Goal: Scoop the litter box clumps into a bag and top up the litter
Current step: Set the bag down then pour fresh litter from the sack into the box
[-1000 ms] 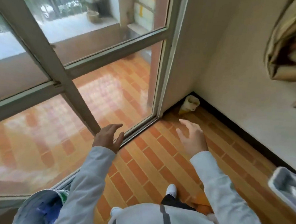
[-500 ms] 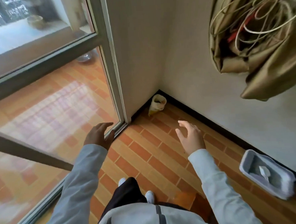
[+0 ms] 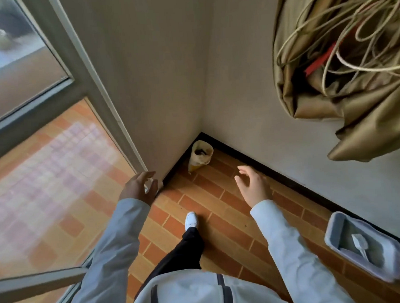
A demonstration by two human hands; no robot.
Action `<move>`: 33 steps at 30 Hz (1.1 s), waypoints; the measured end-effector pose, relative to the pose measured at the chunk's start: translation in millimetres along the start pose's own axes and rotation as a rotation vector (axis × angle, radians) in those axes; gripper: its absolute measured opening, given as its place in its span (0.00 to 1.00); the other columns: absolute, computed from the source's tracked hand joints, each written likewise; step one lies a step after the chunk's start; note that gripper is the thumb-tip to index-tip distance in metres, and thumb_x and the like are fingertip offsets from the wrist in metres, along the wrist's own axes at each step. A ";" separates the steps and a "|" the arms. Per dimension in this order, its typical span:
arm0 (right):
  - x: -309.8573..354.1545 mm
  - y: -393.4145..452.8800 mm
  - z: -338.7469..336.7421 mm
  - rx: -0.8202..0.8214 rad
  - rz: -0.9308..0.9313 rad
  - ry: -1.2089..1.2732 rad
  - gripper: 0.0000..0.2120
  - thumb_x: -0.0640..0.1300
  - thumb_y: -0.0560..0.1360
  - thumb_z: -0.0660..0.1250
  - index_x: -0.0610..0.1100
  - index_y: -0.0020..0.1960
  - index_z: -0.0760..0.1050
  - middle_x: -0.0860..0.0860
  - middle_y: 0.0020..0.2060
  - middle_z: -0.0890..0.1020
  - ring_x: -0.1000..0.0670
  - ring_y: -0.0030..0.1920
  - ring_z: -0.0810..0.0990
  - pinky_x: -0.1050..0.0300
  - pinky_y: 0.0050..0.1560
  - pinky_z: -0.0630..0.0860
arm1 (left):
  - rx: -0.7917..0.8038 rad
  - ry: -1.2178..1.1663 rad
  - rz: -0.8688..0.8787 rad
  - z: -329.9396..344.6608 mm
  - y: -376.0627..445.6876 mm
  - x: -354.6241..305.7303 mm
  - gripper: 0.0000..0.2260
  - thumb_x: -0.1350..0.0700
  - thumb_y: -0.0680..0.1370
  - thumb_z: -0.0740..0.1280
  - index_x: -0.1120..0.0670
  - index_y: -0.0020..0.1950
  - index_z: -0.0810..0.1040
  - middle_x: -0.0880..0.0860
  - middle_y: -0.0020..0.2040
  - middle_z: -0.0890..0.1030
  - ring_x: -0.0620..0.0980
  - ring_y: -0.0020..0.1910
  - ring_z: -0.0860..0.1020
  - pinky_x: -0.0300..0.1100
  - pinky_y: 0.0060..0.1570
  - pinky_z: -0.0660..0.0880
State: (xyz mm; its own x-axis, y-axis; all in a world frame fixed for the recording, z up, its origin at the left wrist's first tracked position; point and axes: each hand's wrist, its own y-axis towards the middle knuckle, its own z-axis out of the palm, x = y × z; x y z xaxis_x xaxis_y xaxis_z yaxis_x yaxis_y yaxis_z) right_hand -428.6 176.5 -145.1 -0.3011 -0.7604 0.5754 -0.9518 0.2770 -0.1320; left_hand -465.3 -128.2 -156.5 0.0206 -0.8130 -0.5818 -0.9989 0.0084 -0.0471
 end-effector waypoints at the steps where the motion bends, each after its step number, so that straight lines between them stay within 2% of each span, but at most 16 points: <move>1: 2.6 18.9 0.6 0.005 0.003 -0.005 0.15 0.47 0.78 0.62 0.49 0.64 0.73 0.51 0.59 0.79 0.48 0.60 0.74 0.60 0.52 0.66 | 0.006 -0.007 -0.002 3.6 18.8 -3.5 0.11 0.57 0.76 0.67 0.56 0.57 0.80 0.58 0.52 0.82 0.58 0.50 0.81 0.48 0.50 0.76; 6: 11.9 112.5 8.7 0.010 0.016 0.030 0.15 0.46 0.78 0.62 0.47 0.64 0.74 0.50 0.58 0.80 0.45 0.59 0.75 0.54 0.56 0.71 | 0.013 -0.067 -0.007 25.2 106.8 -21.2 0.14 0.52 0.74 0.62 0.56 0.54 0.81 0.56 0.47 0.83 0.56 0.45 0.81 0.45 0.47 0.76; 10: 7.2 184.6 25.6 0.020 0.015 0.048 0.14 0.43 0.77 0.64 0.43 0.62 0.76 0.46 0.55 0.81 0.44 0.58 0.77 0.55 0.55 0.70 | 0.036 -0.051 -0.052 54.1 171.6 -36.3 0.10 0.56 0.76 0.65 0.52 0.55 0.80 0.53 0.49 0.83 0.57 0.47 0.80 0.45 0.47 0.76; 14: -15.7 255.7 55.9 0.034 0.024 0.058 0.13 0.43 0.77 0.65 0.41 0.60 0.76 0.44 0.54 0.82 0.43 0.56 0.79 0.51 0.57 0.74 | 0.075 -0.059 -0.163 104.4 234.1 -34.1 0.09 0.53 0.75 0.64 0.47 0.54 0.80 0.49 0.49 0.83 0.54 0.46 0.81 0.43 0.46 0.77; 16: -33.8 292.6 79.3 0.049 0.035 0.052 0.13 0.43 0.77 0.65 0.41 0.60 0.76 0.45 0.54 0.82 0.44 0.56 0.79 0.52 0.56 0.76 | 0.125 -0.053 -0.217 141.5 267.7 -26.3 0.09 0.53 0.75 0.64 0.47 0.54 0.79 0.50 0.50 0.82 0.54 0.48 0.80 0.44 0.49 0.77; 19: -73.9 351.2 130.2 0.078 0.046 0.042 0.13 0.45 0.78 0.64 0.43 0.61 0.76 0.46 0.55 0.82 0.45 0.56 0.79 0.47 0.56 0.77 | 0.178 -0.042 -0.294 210.0 314.8 -6.6 0.09 0.56 0.77 0.62 0.51 0.53 0.80 0.54 0.51 0.83 0.56 0.49 0.80 0.45 0.52 0.76; 22: -122.2 407.5 192.8 0.090 0.057 0.053 0.13 0.45 0.78 0.64 0.41 0.60 0.76 0.45 0.54 0.82 0.44 0.56 0.80 0.46 0.56 0.77 | 0.200 -0.041 -0.374 290.2 351.7 26.0 0.10 0.57 0.77 0.61 0.57 0.49 0.81 0.57 0.48 0.83 0.57 0.46 0.80 0.41 0.46 0.74; 24: -155.2 440.2 237.9 0.109 0.071 0.052 0.14 0.45 0.78 0.64 0.40 0.60 0.75 0.44 0.55 0.82 0.44 0.55 0.80 0.50 0.55 0.77 | 0.227 0.021 -0.430 341.6 372.0 52.3 0.11 0.54 0.77 0.60 0.56 0.49 0.80 0.57 0.48 0.83 0.57 0.46 0.80 0.41 0.44 0.74; 30: -241.5 529.2 372.2 0.167 0.088 0.025 0.17 0.47 0.78 0.63 0.43 0.65 0.72 0.45 0.59 0.80 0.45 0.58 0.78 0.51 0.57 0.76 | 0.326 0.062 -0.494 482.1 427.3 127.6 0.14 0.47 0.77 0.63 0.56 0.50 0.80 0.56 0.49 0.82 0.57 0.47 0.79 0.44 0.48 0.76; 33: -273.0 566.2 429.7 0.212 0.084 -0.019 0.19 0.47 0.79 0.63 0.43 0.68 0.69 0.45 0.62 0.77 0.45 0.61 0.77 0.49 0.60 0.75 | 0.371 0.122 -0.491 542.4 455.2 159.5 0.19 0.39 0.76 0.62 0.55 0.52 0.78 0.55 0.50 0.81 0.54 0.43 0.75 0.44 0.44 0.72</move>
State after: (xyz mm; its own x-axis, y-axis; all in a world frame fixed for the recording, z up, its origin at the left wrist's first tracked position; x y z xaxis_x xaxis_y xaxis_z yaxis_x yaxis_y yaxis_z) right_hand -910.6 288.5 -723.8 -0.3786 -0.7516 0.5402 -0.9139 0.2112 -0.3467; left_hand -893.2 61.7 -711.1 0.4466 -0.8337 -0.3248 -0.7918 -0.1992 -0.5773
